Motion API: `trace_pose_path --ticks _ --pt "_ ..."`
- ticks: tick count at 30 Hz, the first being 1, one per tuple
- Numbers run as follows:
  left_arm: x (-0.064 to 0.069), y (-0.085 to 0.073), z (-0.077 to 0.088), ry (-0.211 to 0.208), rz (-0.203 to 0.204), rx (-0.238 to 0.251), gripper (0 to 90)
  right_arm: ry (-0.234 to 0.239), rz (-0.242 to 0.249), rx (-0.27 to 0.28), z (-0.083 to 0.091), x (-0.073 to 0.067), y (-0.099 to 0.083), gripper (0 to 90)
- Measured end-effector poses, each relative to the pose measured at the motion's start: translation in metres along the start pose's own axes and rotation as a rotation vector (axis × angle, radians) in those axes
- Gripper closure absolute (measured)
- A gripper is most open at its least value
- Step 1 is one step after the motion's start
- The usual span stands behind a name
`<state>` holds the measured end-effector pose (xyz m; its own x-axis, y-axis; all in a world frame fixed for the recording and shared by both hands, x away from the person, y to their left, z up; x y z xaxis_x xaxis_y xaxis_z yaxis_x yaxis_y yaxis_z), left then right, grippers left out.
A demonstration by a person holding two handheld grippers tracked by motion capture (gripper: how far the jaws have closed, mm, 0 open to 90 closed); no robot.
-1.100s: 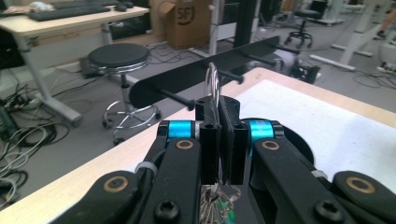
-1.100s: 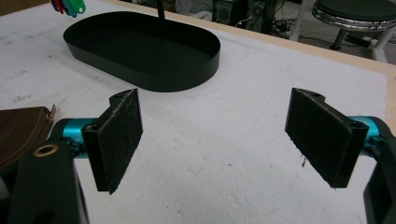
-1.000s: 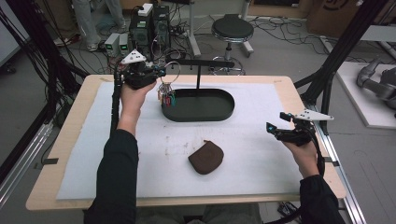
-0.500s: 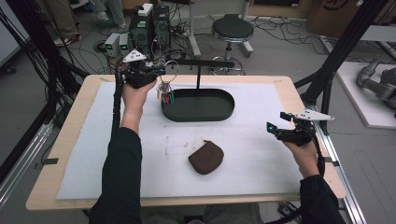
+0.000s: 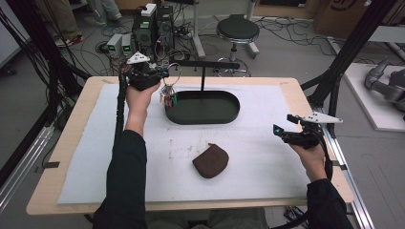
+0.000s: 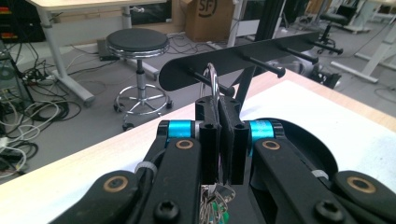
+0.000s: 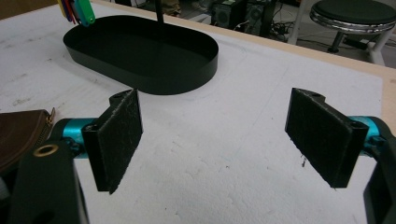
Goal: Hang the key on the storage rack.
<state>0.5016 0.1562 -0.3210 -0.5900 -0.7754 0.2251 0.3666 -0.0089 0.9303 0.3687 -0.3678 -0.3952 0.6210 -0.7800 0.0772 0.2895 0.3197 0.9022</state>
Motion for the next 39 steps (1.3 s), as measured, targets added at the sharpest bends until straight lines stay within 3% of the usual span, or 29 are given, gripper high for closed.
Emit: trace_pose_path --ticks 25,32,35,39 --pt "-0.0021 -0.0035 -0.0036 0.035 0.003 -0.020 85.4 0.000 0.002 0.000 -0.0001 -0.0002 0.0000 19.4" --pt "-0.0037 -0.0040 -0.0029 0.033 0.025 -0.011 83.4 -0.001 0.004 -0.003 -0.0004 -0.0008 0.0001 19.3" --pt "-0.0042 -0.0031 -0.0010 0.035 0.028 -0.005 80.5 -0.001 0.005 -0.002 -0.0006 -0.0007 0.0001 19.4" --pt "-0.0056 -0.0035 0.0024 0.052 0.029 -0.020 68.2 0.001 0.009 -0.002 -0.0007 -0.0011 0.0003 19.4"
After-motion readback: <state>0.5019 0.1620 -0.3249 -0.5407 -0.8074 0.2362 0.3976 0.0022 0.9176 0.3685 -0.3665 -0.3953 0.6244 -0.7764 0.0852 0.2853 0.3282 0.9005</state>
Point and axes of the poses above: each handheld gripper's, and its own axes: z roughly backward along the jaws, y roughly out of its top, x roughly to its right, the point moved 1 cm from there along -z, roughly forward along the jaws, and after that the axes turned 7 degrees about z, right-handed, at the moved point
